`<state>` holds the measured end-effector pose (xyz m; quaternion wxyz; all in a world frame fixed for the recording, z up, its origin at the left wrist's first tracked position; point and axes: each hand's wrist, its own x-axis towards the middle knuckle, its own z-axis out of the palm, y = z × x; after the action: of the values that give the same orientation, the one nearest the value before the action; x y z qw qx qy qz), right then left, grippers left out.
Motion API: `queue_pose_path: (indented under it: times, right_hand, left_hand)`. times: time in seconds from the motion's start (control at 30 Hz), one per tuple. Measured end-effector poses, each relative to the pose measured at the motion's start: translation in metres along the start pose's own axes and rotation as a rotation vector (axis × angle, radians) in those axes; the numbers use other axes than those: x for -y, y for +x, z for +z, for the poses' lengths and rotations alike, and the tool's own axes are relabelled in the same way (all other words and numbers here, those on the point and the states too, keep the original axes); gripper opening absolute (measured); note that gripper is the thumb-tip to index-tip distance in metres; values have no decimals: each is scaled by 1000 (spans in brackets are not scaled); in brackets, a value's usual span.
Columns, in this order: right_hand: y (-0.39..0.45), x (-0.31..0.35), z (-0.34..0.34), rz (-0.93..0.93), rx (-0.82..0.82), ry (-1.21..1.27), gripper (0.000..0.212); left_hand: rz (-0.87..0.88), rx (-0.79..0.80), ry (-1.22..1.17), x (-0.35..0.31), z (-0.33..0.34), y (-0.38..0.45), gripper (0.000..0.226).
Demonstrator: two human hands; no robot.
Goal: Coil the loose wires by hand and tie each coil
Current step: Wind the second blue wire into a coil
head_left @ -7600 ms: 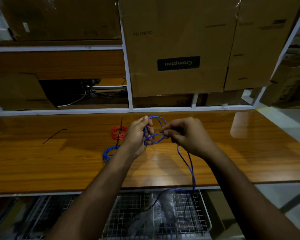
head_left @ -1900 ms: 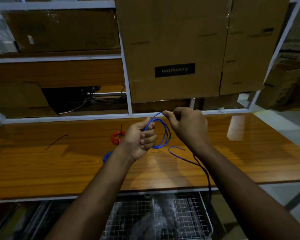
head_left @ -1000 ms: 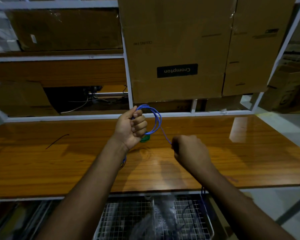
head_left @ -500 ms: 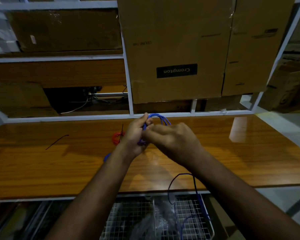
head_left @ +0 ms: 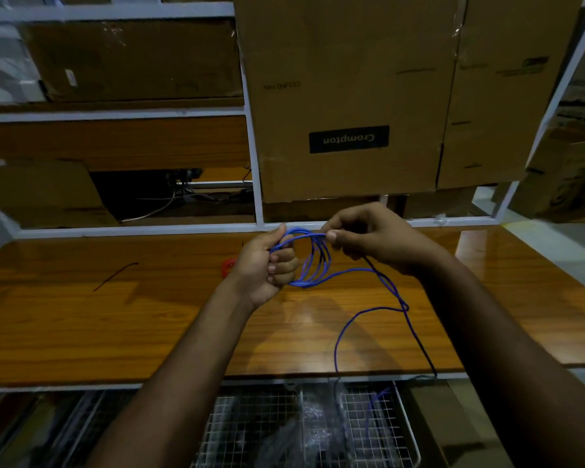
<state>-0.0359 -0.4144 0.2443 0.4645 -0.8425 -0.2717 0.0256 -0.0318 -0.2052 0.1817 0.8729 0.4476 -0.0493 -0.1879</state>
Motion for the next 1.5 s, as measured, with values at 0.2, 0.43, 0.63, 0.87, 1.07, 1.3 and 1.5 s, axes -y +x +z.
queue_pose_path:
  times: [0.2, 0.43, 0.63, 0.87, 1.07, 1.3, 1.5]
  right_hand:
    - [7, 5, 10, -58, -235, -410, 8]
    - [11, 10, 15, -43, -218, -586, 8]
    - [15, -24, 13, 84, -206, -392, 43]
    - [3, -62, -9, 133, -19, -90, 30]
    - [-11, -90, 6, 53, -169, -611, 15]
    - [-26, -90, 2, -91, -217, 90, 16]
    - [-15, -108, 8, 9, -219, -786, 22]
  left_hand:
    - [-82, 45, 227, 4, 8, -1, 38]
    - [-142, 114, 72, 7, 9, -1, 33]
    - [-151, 187, -81, -3, -2, 0, 36]
    - [-97, 100, 19, -6, -11, -6, 36]
    - [-5, 8, -89, -14, -18, -6, 37]
    - [38, -15, -121, -29, -22, -8, 37]
    - [17, 40, -60, -27, -10, -8, 37]
